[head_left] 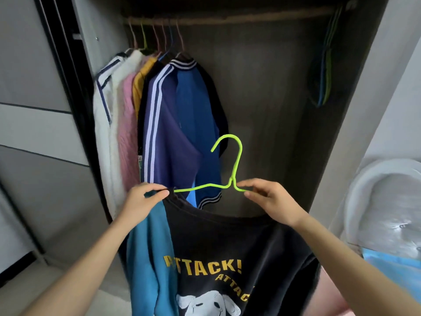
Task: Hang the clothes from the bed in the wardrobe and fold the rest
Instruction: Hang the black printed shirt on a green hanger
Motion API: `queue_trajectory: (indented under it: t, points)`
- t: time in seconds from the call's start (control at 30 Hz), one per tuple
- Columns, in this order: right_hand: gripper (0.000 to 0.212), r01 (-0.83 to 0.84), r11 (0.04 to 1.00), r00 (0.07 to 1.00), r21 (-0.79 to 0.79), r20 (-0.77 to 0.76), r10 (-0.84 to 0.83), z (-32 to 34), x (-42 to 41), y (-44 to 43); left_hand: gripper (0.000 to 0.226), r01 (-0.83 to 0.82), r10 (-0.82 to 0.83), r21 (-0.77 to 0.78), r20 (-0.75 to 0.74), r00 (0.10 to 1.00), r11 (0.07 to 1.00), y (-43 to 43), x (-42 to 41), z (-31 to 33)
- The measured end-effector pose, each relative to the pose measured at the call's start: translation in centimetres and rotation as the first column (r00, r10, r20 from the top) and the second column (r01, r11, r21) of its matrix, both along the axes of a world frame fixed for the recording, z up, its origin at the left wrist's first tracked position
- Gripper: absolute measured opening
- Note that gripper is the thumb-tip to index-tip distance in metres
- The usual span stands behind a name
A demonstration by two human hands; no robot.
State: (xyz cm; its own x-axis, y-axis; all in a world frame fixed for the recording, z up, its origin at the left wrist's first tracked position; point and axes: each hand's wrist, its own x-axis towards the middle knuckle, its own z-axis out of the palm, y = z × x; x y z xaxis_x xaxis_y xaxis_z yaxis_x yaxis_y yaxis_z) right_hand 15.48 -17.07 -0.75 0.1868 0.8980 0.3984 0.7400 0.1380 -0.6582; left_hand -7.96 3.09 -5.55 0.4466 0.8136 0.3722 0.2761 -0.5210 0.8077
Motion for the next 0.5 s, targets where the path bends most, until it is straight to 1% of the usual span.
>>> queue_trajectory:
  t: [0.07, 0.17, 0.23, 0.27, 0.33, 0.4, 0.5]
  points:
    - [0.022, 0.084, 0.995, 0.996, 0.046, -0.042, -0.082, -0.6, 0.8, 0.8, 0.014, 0.0, 0.005, 0.067, -0.069, 0.998, 0.998, 1.9, 2.0, -0.2]
    - [0.026, 0.244, 0.969, 0.968, 0.047, -0.077, -0.24, -1.0, 2.0, 1.7, 0.019, -0.027, 0.051, 0.218, -0.106, 0.993, 0.976, 4.9, 5.1, 0.3]
    - [0.026, 0.352, 0.936, 0.926, -0.006, -0.145, -0.349, -0.9, 2.8, 2.5, 0.022, -0.042, 0.092, 0.365, -0.121, 0.988, 0.93, 7.4, 6.9, 1.0]
    - [0.024, 0.39, 0.919, 0.9, -0.051, -0.188, -0.392, -0.7, 3.2, 2.7, 0.023, -0.051, 0.116, 0.452, -0.119, 0.986, 0.891, 8.4, 7.7, 1.6]
    - [0.015, 0.458, 0.878, 0.809, -0.14, -0.344, -0.477, -0.2, 4.1, 3.6, 0.03, -0.062, 0.149, 0.586, -0.101, 0.984, 0.808, 10.8, 9.2, 3.1]
    - [0.008, 0.525, 0.824, 0.678, -0.211, -0.482, -0.555, 0.4, 4.8, 5.1, 0.03, -0.053, 0.145, 0.65, -0.089, 0.986, 0.758, 14.0, 10.8, 5.2]
    - [0.008, 0.608, 0.741, 0.514, -0.284, -0.571, -0.641, 0.8, 4.4, 8.0, 0.03, -0.051, 0.138, 0.724, -0.061, 0.989, 0.688, 18.7, 12.3, 8.8]
